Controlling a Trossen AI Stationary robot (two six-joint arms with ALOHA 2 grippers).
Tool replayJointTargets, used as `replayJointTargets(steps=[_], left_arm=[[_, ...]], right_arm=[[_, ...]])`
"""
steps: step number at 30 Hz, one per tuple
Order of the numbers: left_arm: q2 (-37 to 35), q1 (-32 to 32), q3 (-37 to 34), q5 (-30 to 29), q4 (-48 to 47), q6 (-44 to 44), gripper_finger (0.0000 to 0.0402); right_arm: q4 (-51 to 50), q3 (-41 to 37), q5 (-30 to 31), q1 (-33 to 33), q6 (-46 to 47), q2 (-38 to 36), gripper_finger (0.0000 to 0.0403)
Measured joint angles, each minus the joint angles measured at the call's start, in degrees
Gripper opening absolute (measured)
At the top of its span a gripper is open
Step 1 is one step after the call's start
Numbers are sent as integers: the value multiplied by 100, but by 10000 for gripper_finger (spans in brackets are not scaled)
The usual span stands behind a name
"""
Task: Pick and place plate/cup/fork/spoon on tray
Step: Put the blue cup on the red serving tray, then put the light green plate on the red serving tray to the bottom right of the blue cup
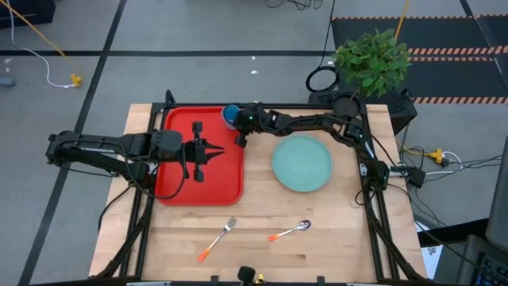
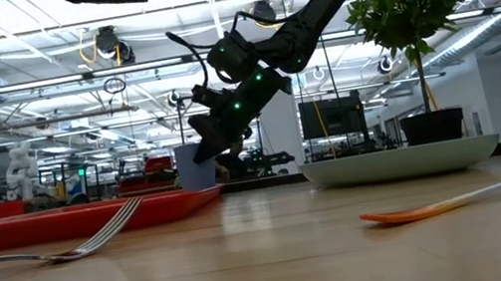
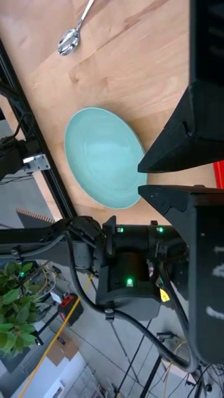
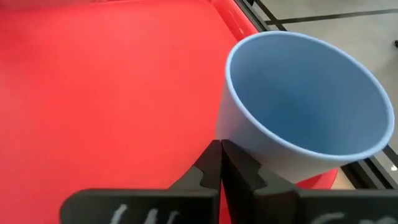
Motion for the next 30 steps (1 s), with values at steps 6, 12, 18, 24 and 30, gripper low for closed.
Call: replayJointTargets(steps=[6, 12, 18, 24, 30], left_arm=[[0, 0, 0, 0, 1, 2, 47], [0, 2, 0, 121, -4, -144, 47], [156, -28, 0, 607, 201, -211, 47], [436, -42, -11, 631, 563, -228, 47], [883, -42, 7, 861, 1191, -110, 47]], right_arm=[[-471, -2, -779, 117, -73, -280, 0], [-2082, -24, -977, 459, -401, -1146, 0], [-3145, -1067, -889, 956, -121, -2410, 1], [-2948, -2965, -91, 1799, 658, -4022, 44], [-2255, -4633, 208, 2665, 1144, -5255, 115]])
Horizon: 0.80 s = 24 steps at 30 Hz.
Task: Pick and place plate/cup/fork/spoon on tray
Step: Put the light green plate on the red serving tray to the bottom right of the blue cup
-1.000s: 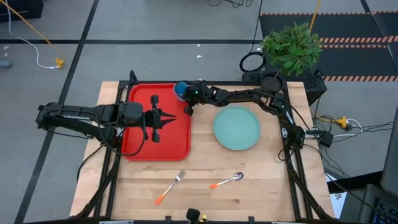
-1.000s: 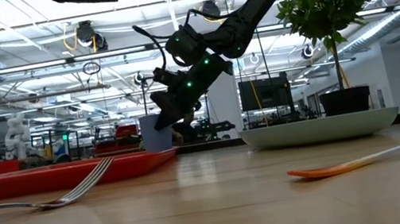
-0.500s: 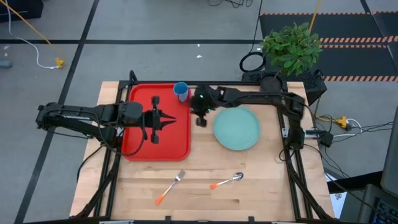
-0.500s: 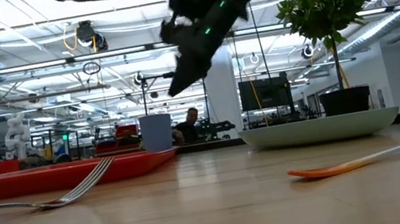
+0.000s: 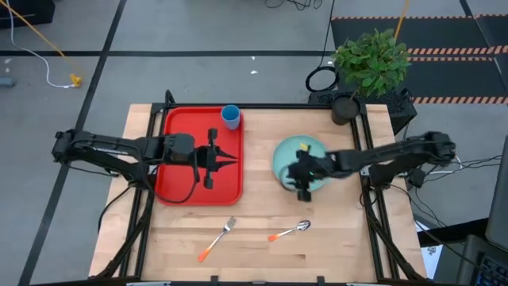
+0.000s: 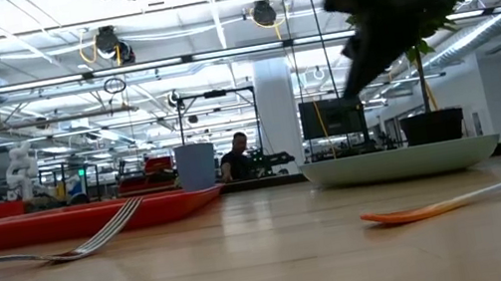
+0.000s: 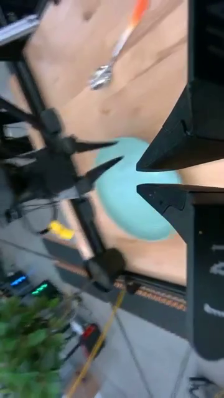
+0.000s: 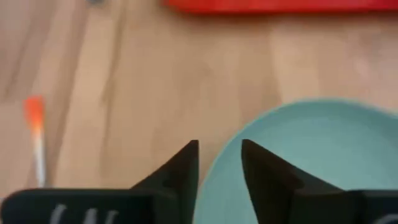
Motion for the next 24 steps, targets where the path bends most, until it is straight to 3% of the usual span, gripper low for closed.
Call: replayJointTargets(steps=[9, 24], left_arm=[[735, 0, 629, 3, -636, -167, 47], [1235, 61, 871, -2, -732, 163, 47]], right_arm=[[124, -710, 19, 333, 101, -372, 165], [607, -759, -168, 330, -211, 585, 141]])
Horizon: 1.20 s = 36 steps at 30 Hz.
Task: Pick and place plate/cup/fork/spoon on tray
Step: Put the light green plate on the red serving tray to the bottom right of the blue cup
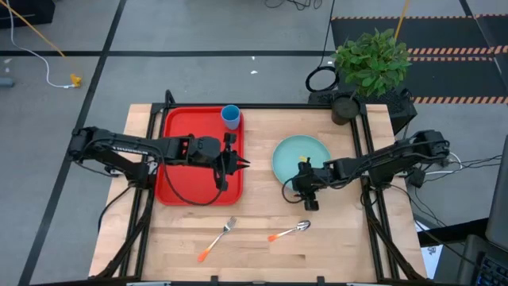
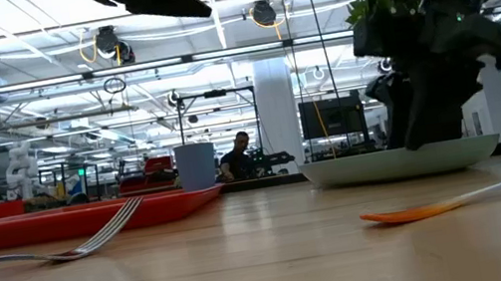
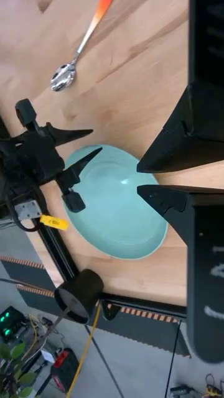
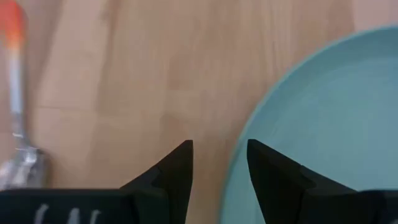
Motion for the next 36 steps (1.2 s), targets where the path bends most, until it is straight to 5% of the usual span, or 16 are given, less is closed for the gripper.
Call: replayJointTargets(steps=[13, 25, 31, 36], left_arm=[[0, 190, 0, 183, 166, 282, 47], [0, 186, 0, 221, 318, 282, 47], [247, 168, -11, 806, 238, 286, 49], [636, 164, 29, 993, 410, 222, 98]], right_arm=[[185, 7, 41, -51, -158, 102, 11], [63, 38, 20, -53, -429, 52, 2], [-61, 72, 19, -53, -592, -145, 1], [-129, 72, 15, -53, -708, -362, 1]])
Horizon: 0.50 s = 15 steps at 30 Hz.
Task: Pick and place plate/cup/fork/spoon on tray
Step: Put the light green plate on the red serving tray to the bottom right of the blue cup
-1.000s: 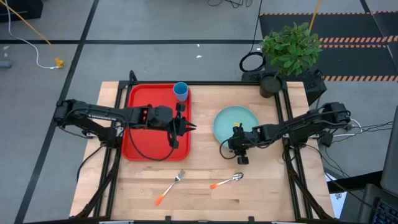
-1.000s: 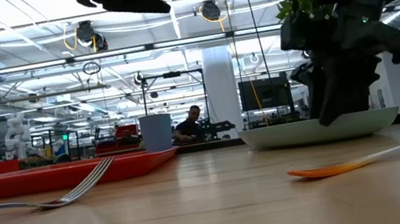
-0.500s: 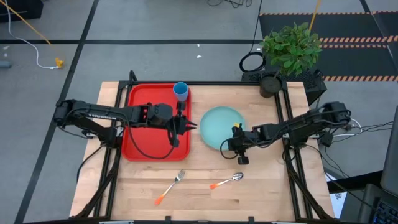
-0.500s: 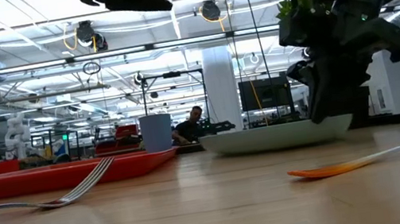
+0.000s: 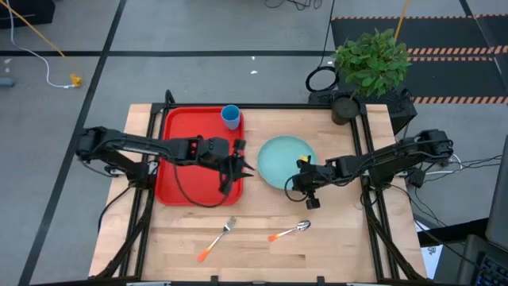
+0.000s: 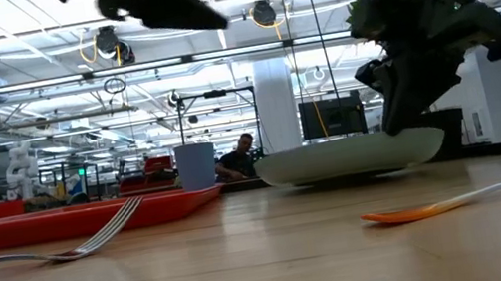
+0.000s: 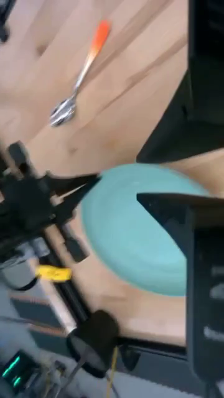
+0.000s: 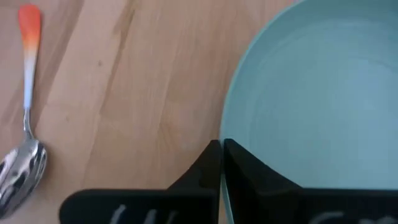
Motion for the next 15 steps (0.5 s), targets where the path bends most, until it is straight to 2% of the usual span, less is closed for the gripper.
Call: replayJointTargets(steps=[5, 8, 13, 15], left_arm=[[516, -54, 15, 3, 289, 33, 177], [887, -71, 83, 58, 174, 261, 206], [1570, -78, 553, 47, 177, 381, 210], [1908, -112, 851, 40, -268, 382, 201]], right_arm=[[-137, 4, -4, 0, -42, -113, 0], [-83, 8, -10, -13, -96, -143, 0], [-66, 3, -15, -17, -262, -210, 0], [-54, -2, -15, -31, -300, -238, 0]])
